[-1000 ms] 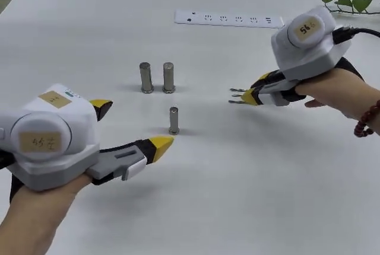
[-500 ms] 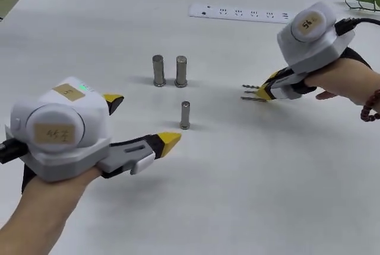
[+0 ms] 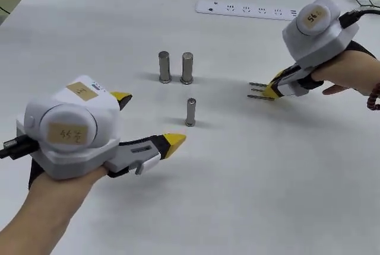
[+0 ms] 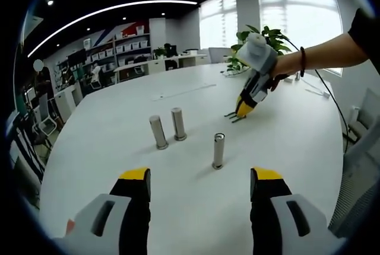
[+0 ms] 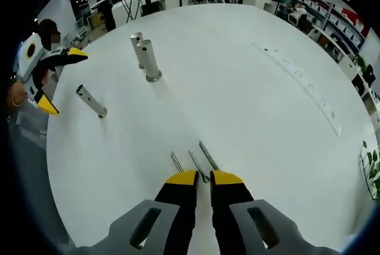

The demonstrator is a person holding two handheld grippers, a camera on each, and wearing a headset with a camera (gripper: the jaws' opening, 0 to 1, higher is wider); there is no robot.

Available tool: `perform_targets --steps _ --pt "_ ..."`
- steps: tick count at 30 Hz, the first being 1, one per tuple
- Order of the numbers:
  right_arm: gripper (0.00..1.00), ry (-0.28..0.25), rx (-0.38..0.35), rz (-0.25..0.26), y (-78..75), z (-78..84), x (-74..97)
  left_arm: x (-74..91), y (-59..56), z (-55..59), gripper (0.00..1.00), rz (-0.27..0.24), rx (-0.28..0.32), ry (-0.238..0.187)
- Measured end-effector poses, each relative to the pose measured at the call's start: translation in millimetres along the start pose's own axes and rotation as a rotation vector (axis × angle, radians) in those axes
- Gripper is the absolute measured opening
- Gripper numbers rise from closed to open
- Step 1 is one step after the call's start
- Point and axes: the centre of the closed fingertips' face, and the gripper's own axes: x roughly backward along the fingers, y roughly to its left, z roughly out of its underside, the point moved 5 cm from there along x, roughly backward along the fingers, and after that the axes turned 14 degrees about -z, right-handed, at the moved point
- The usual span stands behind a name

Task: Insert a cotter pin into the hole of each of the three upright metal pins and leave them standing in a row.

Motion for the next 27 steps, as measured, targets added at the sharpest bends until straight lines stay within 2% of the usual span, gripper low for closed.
perform_targets --steps 7,10,14,17,22,27 --pt "0.0 0.062 0.067 0.002 3.4 -2.7 -2.7 -0.2 0.1 1.1 0.66 0.003 0.0 0.006" --pt "0.0 0.092 0.107 0.009 -2.4 -2.7 -4.3 0.1 0.5 1.9 0.66 0.003 0.0 0.01" --pt "0.0 0.116 0.121 0.014 -7.5 -5.5 -6.5 0.5 0.1 3.1 0.66 0.007 0.0 0.018" --pt "0.0 0.121 0.103 0.019 -10.2 -5.4 -7.1 1.0 -0.4 2.8 0.65 0.011 -0.002 0.019" --pt "0.0 0.124 0.132 0.023 -10.1 -4.6 -7.8 1.9 -0.4 2.3 0.65 0.015 -0.003 0.023" --pt "0.0 0.104 0.171 0.031 -8.0 -6.6 -4.3 4.0 0.7 2.0 0.65 0.015 0.002 0.029"
